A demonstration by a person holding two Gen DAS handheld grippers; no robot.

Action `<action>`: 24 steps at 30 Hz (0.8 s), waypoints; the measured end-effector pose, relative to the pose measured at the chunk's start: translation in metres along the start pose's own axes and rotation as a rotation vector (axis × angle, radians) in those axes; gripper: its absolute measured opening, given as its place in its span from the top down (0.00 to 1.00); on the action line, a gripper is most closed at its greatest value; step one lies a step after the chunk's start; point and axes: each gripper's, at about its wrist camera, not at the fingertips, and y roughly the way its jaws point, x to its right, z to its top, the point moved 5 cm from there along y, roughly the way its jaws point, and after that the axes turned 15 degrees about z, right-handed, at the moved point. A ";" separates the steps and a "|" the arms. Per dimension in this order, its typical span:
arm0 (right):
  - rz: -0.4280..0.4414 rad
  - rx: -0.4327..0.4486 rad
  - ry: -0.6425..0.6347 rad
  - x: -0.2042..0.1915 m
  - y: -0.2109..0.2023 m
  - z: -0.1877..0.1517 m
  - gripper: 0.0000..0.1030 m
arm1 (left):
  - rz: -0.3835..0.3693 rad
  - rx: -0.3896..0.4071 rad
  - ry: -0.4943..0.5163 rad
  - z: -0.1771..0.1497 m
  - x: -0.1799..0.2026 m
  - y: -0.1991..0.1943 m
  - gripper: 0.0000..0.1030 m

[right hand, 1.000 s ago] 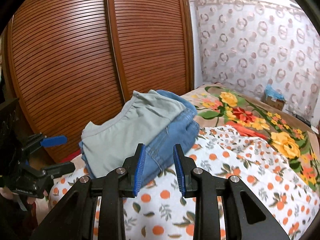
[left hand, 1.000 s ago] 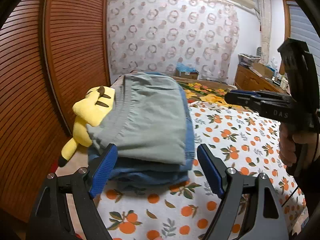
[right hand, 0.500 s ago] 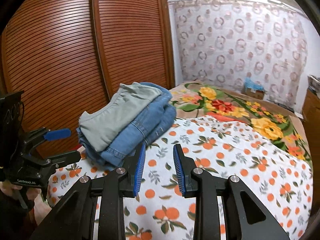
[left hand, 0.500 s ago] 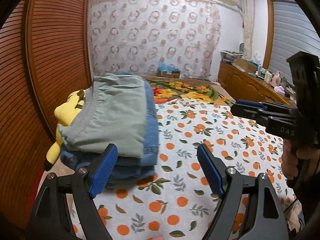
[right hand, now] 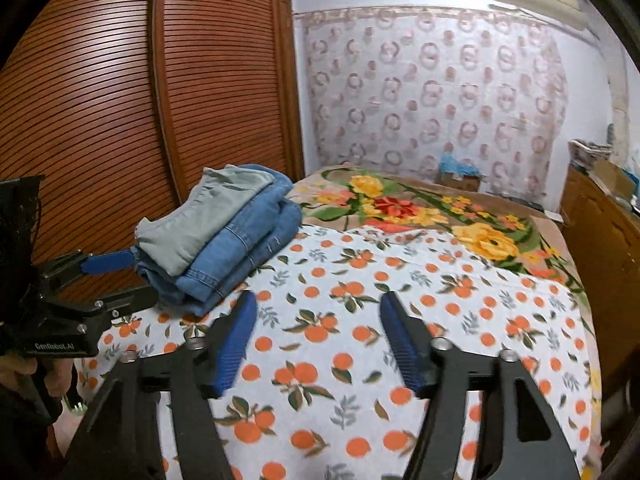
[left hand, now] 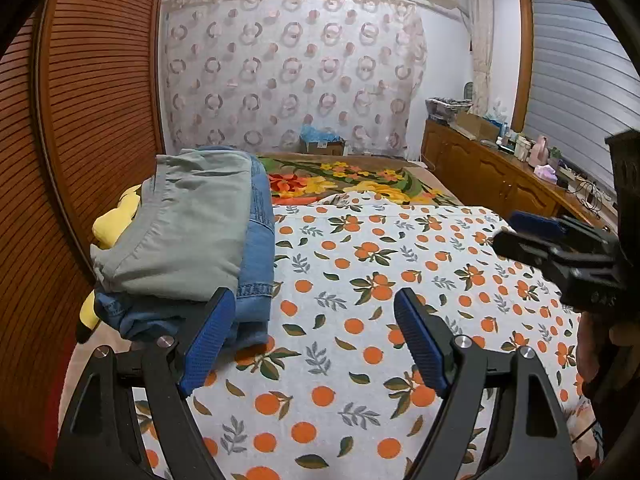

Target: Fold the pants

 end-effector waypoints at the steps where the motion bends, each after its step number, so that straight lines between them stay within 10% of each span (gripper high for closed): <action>1: -0.010 -0.001 0.002 -0.001 -0.003 -0.003 0.24 | 0.000 0.000 0.000 -0.001 0.000 -0.001 0.20; 24: -0.178 0.071 0.099 0.000 -0.091 -0.024 0.14 | -0.052 0.019 0.050 0.012 0.058 -0.023 0.20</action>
